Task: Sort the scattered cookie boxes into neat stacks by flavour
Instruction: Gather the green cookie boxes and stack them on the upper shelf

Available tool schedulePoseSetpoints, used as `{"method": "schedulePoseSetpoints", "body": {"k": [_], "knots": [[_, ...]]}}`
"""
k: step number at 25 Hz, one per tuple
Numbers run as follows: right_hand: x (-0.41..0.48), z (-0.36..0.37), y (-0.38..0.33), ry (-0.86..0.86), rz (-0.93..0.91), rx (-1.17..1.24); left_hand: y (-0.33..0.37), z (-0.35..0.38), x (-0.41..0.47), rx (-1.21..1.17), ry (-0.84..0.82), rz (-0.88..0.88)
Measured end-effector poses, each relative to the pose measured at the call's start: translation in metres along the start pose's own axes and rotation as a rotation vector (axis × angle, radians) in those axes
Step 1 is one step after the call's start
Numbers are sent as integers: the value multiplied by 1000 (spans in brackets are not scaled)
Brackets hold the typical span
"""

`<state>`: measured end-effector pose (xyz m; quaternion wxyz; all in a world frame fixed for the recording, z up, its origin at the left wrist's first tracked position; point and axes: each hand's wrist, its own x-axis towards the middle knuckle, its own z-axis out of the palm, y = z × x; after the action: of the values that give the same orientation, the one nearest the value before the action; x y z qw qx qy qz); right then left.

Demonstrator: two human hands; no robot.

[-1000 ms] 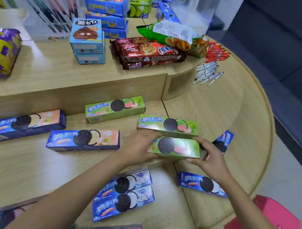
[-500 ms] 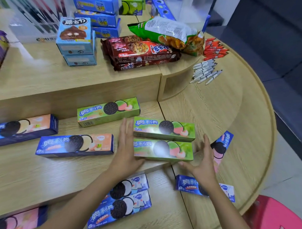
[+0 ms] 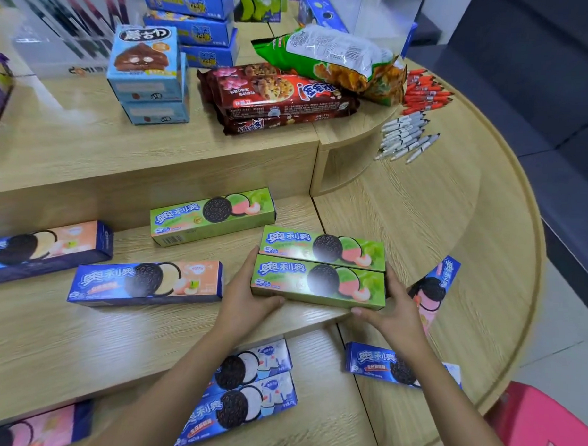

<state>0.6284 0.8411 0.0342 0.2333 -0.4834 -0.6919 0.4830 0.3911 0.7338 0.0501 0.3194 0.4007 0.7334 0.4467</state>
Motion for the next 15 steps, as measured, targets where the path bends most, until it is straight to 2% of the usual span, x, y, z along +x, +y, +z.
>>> {"method": "schedulePoseSetpoints", "body": {"k": [8,15], "knots": [[16,13,-13,-84,18,-7,-13,-18,-13,37,127,12],[35,61,-44,-208,-97,-81,-26,-63,-43,15,292,-90]]}}
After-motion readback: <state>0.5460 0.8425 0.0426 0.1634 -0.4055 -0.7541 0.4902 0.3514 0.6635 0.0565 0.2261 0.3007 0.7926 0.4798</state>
